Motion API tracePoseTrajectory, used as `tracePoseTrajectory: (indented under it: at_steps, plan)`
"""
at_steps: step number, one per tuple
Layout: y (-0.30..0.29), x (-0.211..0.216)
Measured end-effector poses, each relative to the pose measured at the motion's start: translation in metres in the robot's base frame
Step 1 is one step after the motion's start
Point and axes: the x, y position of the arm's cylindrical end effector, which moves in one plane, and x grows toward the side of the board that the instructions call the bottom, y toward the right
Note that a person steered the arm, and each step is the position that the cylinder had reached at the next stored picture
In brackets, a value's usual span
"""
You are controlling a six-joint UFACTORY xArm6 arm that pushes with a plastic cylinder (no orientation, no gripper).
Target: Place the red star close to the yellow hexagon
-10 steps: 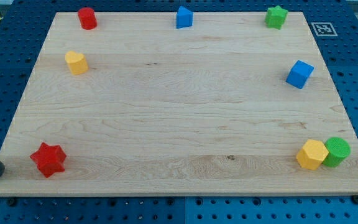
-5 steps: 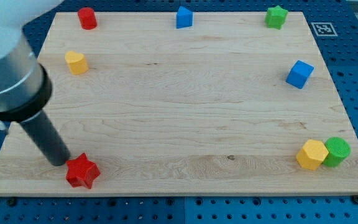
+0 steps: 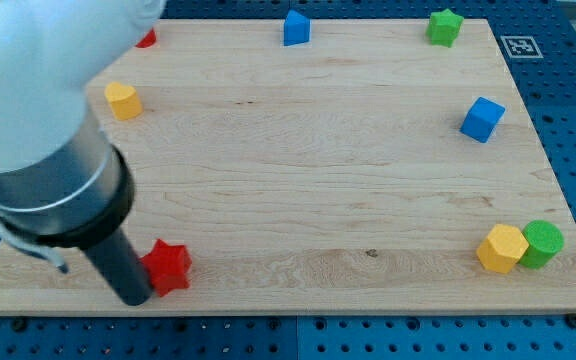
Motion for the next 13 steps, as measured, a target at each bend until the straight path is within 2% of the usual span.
tracePoseTrajectory:
  at_steps: [2, 4, 5, 6, 7, 8, 9, 10, 13]
  plan:
    - [0.068, -0.018]
    - [0.170, -0.028]
    - [0.165, -0.008]
    - [0.131, 0.004]
    - [0.078, 0.003]
    - [0.041, -0.019]
    - [0.042, -0.058]
    - [0.050, -0.059]
    - [0.127, -0.064]
